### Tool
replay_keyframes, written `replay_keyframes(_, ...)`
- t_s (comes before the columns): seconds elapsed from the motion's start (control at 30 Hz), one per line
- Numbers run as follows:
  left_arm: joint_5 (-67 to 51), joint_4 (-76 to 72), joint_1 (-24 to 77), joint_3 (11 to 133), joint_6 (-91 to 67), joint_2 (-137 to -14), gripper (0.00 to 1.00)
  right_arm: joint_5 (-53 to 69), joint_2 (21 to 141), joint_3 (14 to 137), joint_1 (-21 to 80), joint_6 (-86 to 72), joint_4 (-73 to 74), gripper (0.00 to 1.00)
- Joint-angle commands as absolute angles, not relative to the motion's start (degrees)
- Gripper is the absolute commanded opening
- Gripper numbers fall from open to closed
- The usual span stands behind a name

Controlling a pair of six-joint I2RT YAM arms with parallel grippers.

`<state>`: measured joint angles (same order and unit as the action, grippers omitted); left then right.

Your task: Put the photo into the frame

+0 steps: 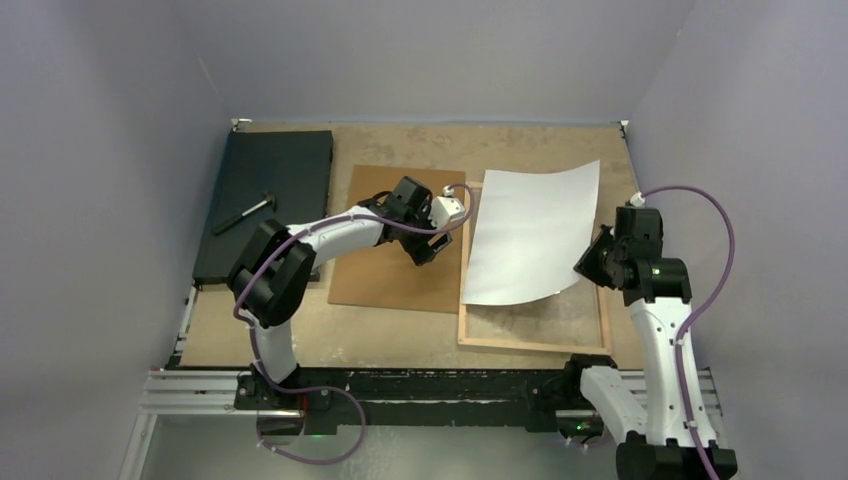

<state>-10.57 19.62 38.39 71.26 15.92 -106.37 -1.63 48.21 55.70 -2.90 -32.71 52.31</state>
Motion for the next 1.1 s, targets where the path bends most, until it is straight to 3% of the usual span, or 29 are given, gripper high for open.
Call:
replay_keyframes(0.0,-13.14,17.89,39.07,74.63,14.70,-107.11,0.74,-1.13,49.69,58.92,-2.64,-27.56,57.05,0.00)
replay_keyframes(0.47,-14.67,17.48,39.71,73.58,14.76,-106.11,0.72,6.00,51.93,64.61,-0.44,-23.67,65.17,0.00)
replay_keyframes(0.9,-15.55,16.26,41.93,73.01,14.55,-106.83,0.72,-5.14,60.18,67.81,7.93,-26.37,64.48,0.00)
replay_keyframes(0.97,-15.39,15.75,42.92,72.67,14.31,-107.54,0.72,-6.43,60.09,68.53,7.91,-27.49,64.88,0.09)
replay_keyframes(1.07,-14.56,14.33,43.92,72.85,13.71,-108.82,0.72,-5.82,58.43,66.04,7.91,-31.45,64.58,0.12)
